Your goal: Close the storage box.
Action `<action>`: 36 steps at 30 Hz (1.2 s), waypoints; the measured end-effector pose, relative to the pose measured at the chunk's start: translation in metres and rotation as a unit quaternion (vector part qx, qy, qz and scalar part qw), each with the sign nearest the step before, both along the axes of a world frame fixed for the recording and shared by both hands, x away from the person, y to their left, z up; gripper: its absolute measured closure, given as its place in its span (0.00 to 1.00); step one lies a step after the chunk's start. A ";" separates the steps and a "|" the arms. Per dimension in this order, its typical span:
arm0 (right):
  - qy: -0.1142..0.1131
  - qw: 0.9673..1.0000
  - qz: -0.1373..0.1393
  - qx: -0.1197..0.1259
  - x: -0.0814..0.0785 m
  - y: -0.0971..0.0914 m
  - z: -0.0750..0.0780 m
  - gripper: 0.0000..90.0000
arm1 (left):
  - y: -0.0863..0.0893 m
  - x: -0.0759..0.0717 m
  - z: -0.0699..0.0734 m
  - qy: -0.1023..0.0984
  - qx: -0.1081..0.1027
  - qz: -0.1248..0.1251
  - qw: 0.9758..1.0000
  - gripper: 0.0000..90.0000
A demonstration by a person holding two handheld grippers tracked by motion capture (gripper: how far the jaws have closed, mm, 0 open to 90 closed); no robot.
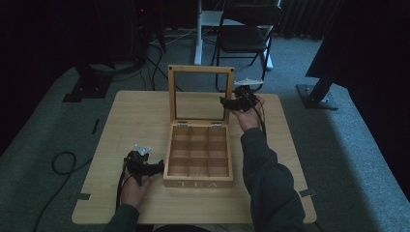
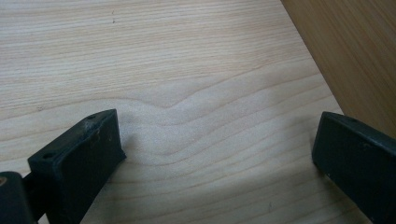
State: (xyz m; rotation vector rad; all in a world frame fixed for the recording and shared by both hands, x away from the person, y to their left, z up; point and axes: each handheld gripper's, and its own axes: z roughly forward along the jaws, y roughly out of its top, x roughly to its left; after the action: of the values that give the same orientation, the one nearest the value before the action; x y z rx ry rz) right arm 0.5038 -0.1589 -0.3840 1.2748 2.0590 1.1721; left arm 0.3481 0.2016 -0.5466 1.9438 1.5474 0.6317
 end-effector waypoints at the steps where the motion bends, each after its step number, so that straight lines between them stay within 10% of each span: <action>1: 0.003 1.000 -0.004 0.003 0.004 0.000 0.001 0.33 | 0.000 0.000 0.000 0.001 0.001 -0.001 1.000 0.02; 21: -0.012 0.998 0.006 0.055 0.033 0.003 0.035 0.41 | 0.000 0.000 0.000 0.000 0.000 -0.001 1.000 0.02; 36: -0.022 0.999 0.014 0.043 0.010 0.003 0.044 0.46 | 0.000 0.000 0.000 0.000 0.000 -0.001 1.000 0.02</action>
State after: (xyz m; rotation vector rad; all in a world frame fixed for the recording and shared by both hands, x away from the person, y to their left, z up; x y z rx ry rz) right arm 0.5135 -0.1560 -0.3396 1.2517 2.0194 1.3021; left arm 0.3482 0.2016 -0.5466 1.9446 1.5468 0.6301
